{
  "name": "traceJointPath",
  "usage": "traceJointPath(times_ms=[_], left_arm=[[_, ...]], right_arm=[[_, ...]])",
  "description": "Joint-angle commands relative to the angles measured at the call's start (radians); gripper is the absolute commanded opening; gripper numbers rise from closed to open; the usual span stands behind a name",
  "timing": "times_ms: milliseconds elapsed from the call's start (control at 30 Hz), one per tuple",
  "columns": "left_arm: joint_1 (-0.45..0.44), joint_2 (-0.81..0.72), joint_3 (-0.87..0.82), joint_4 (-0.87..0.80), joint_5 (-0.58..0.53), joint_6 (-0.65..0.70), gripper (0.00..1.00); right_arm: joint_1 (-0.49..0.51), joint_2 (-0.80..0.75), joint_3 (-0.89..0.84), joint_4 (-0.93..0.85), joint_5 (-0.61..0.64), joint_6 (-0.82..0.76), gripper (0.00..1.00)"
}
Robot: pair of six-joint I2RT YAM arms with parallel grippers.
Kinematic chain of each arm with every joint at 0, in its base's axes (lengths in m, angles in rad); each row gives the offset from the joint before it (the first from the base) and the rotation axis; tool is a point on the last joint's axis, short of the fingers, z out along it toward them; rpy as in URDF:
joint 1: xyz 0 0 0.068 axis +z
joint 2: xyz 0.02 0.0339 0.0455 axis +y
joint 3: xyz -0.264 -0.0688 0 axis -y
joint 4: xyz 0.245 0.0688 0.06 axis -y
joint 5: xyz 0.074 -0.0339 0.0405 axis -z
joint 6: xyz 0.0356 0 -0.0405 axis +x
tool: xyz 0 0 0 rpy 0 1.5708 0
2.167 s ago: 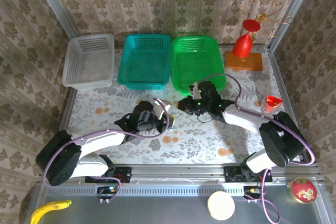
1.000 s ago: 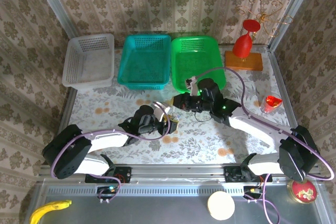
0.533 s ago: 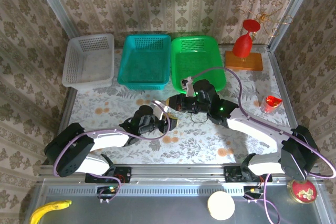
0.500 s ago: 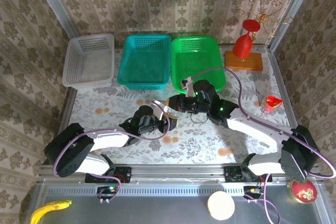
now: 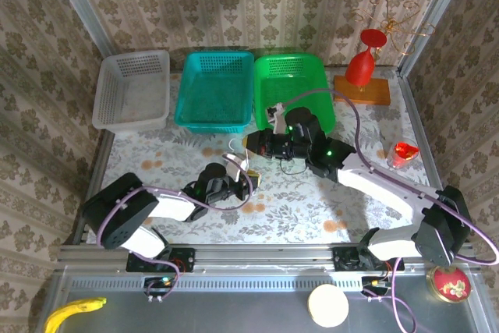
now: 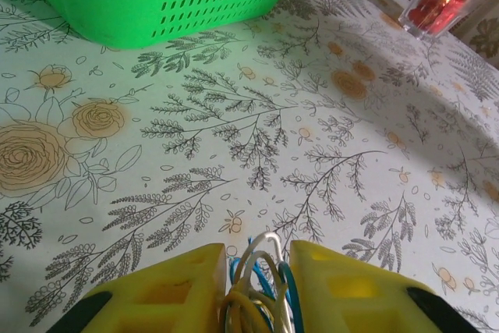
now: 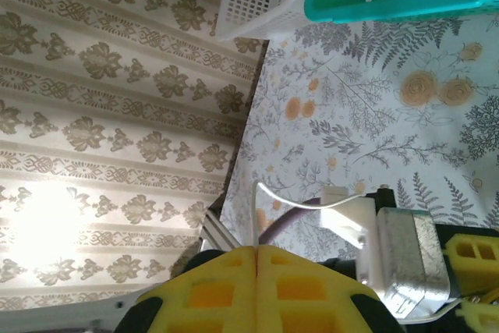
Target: Untangle the cables
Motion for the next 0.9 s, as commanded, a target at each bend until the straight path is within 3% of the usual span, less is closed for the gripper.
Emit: traceJointPath(times_ms=[0, 267, 433, 600, 767, 867], left_arm=[[0.009, 0.102, -0.067, 0.077, 0.005, -0.051, 0.28], [0.014, 0.217, -0.115, 0.268, 0.011, -0.102, 0.28], [0.013, 0.174, -0.115, 0.234, 0.016, -0.094, 0.29], [0.014, 0.065, -0.096, 0.102, 0.012, -0.08, 0.29], [0.012, -0.055, -0.048, -0.088, -0.001, -0.048, 0.32], [0.012, -0.093, -0.023, -0.151, -0.006, -0.035, 0.36]], right_arm=[[-0.031, -0.046, 0.136, 0.077, -0.042, 0.011, 0.0], [-0.088, -0.091, 0.243, 0.024, -0.011, -0.021, 0.0], [-0.097, -0.105, 0.209, -0.027, 0.017, -0.067, 0.0], [-0.097, -0.149, 0.024, -0.057, 0.082, -0.09, 0.0], [-0.096, -0.196, -0.192, -0.091, 0.175, -0.104, 0.29], [-0.096, -0.197, -0.304, -0.082, 0.203, -0.102, 0.36]])
